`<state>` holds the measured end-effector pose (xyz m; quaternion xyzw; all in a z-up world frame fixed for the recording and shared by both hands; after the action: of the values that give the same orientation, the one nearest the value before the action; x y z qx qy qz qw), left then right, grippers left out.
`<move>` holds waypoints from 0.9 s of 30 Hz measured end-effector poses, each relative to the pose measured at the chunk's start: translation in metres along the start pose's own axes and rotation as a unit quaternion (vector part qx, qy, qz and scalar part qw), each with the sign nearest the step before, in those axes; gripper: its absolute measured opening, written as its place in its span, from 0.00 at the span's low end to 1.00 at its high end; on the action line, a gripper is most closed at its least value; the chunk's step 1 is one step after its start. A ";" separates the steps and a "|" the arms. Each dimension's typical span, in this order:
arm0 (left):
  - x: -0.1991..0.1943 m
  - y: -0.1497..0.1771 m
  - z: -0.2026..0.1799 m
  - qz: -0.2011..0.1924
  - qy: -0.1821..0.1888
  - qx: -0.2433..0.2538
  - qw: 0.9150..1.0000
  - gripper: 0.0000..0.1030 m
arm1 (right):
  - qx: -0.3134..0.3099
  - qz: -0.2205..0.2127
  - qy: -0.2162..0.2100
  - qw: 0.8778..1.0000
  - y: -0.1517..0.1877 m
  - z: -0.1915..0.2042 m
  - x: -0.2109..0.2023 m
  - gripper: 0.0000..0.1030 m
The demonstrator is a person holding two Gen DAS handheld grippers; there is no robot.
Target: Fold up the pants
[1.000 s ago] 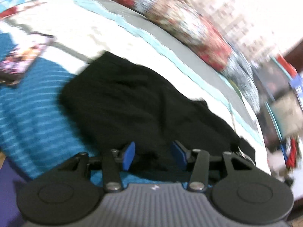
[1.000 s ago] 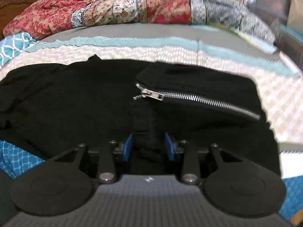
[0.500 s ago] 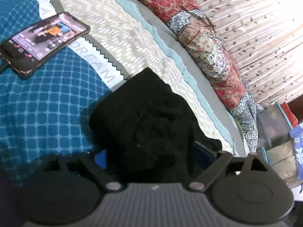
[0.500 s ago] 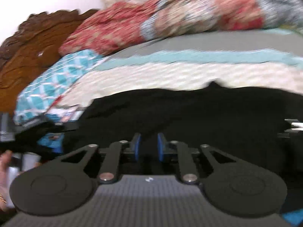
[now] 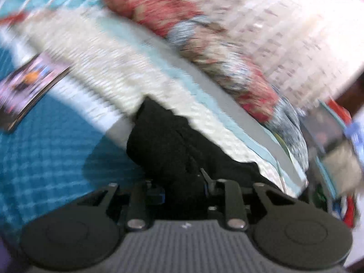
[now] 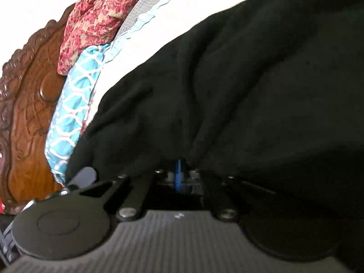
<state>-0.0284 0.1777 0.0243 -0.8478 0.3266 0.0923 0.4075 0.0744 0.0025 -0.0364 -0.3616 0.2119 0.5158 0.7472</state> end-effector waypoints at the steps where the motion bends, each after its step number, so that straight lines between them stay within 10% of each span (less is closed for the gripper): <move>1: 0.003 0.001 -0.014 0.001 0.002 0.031 1.000 0.23 | 0.007 0.002 -0.005 1.000 0.001 0.000 -0.003 0.01; 7: 0.027 0.026 -0.092 0.028 0.014 0.229 0.973 0.24 | 0.056 -0.075 -0.043 0.995 -0.007 -0.026 -0.060 0.09; 13: 0.067 0.107 -0.152 0.120 -0.012 0.467 0.876 0.37 | 0.126 -0.136 -0.015 0.983 0.003 -0.082 -0.120 0.10; 16: 0.061 0.124 -0.159 0.124 -0.012 0.505 0.854 0.46 | 0.151 -0.143 -0.008 0.978 0.015 -0.099 -0.130 0.14; 19: 0.041 0.117 -0.156 0.122 -0.004 0.487 0.865 0.49 | 0.161 -0.155 -0.016 0.974 0.019 -0.102 -0.132 0.23; 23: 0.014 0.091 -0.147 0.104 0.016 0.418 0.902 0.54 | 0.162 -0.175 -0.034 0.971 0.011 -0.104 -0.144 0.40; 27: 0.008 0.068 -0.135 0.091 0.027 0.353 0.931 0.54 | 0.143 -0.180 -0.058 0.972 0.002 -0.095 -0.148 0.76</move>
<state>-0.0798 0.0413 0.0656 -0.6179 0.4250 -0.0147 0.6613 0.0220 -0.1605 0.0036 -0.2531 0.1715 0.3575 0.8824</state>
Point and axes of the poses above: each gripper's, at about its wrist camera, not at the fingertips, and x roughly the way its jaws point, z to its left, y to its underside, the point moved 2 cm from there along x, roughly the way its jaws point, and after that the axes turned 9 degrees about y, right-handed, at the moved point
